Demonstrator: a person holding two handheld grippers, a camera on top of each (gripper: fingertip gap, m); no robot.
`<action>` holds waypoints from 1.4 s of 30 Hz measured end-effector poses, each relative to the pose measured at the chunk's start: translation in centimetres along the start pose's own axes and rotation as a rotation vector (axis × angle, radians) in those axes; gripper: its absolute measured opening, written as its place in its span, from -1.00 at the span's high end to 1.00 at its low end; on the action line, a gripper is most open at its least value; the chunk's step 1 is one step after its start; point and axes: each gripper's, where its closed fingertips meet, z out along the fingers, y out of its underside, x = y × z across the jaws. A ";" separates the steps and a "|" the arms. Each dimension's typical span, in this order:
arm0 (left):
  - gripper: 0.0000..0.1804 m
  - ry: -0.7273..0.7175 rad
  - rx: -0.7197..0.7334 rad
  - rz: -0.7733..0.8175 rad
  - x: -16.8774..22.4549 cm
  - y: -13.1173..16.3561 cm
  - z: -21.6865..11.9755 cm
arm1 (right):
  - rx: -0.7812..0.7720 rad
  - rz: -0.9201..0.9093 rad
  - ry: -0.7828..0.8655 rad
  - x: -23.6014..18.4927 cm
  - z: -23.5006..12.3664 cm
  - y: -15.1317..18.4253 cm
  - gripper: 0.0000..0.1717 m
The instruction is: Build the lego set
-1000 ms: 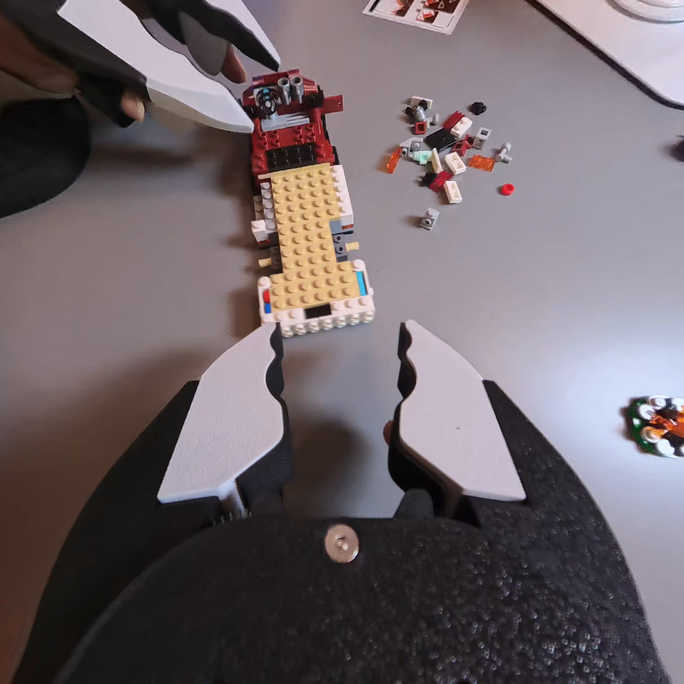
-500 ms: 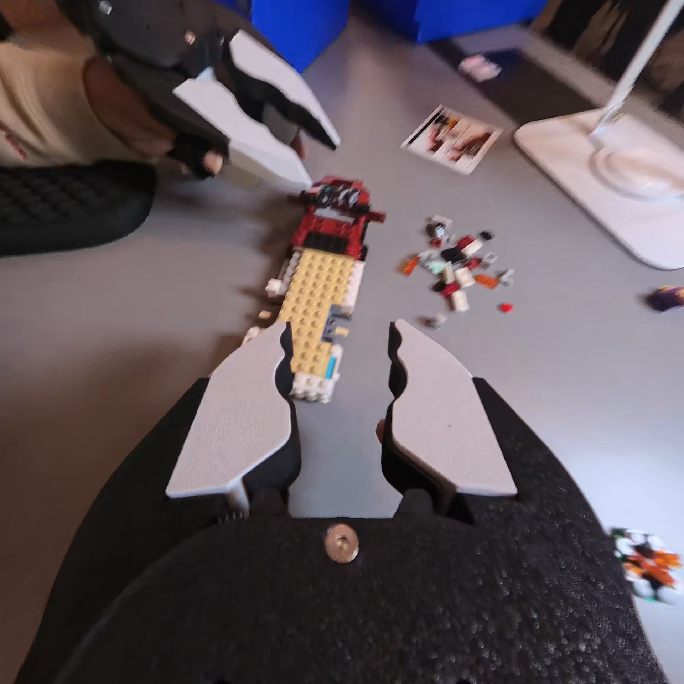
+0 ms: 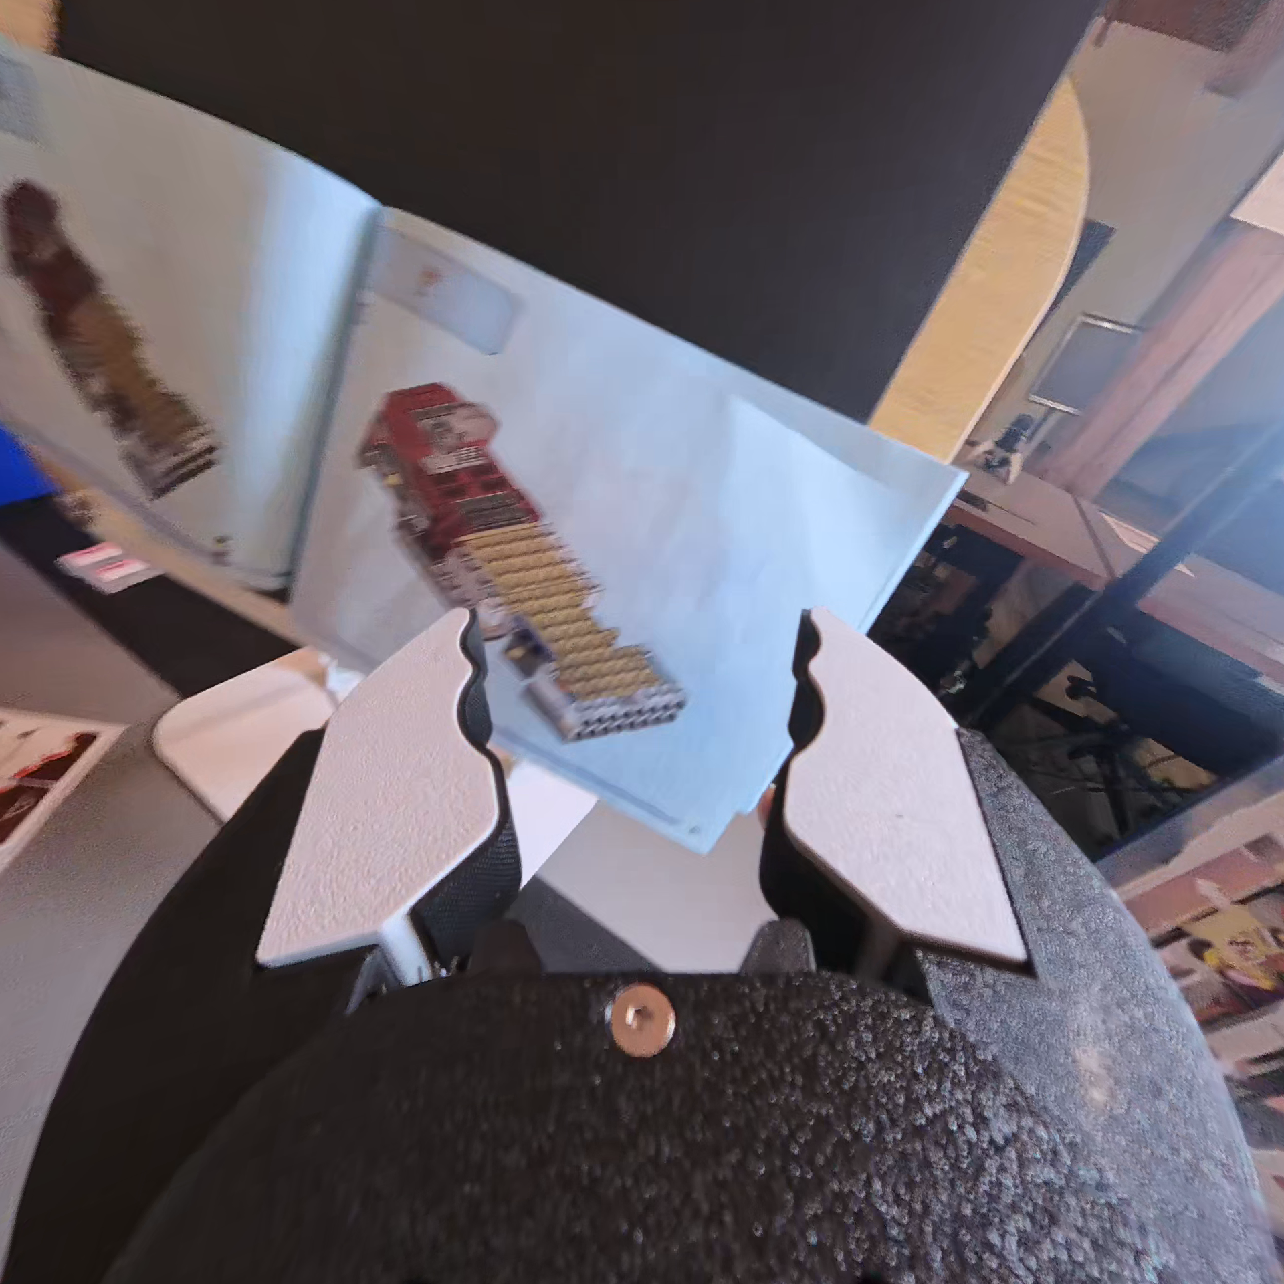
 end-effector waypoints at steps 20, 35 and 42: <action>0.46 -0.019 -0.139 0.263 -1.9 0.3 10.1 | 0.209 0.005 -0.335 -7.6 -3.2 -3.1 0.83; 0.50 -0.100 -0.139 0.229 -3.9 1.8 10.5 | 0.078 0.291 -0.797 -8.2 -4.2 0.2 0.76; 0.50 -0.247 -0.082 -0.049 -11.1 1.9 6.8 | 0.148 0.149 -0.839 -14.1 -4.2 -3.3 0.86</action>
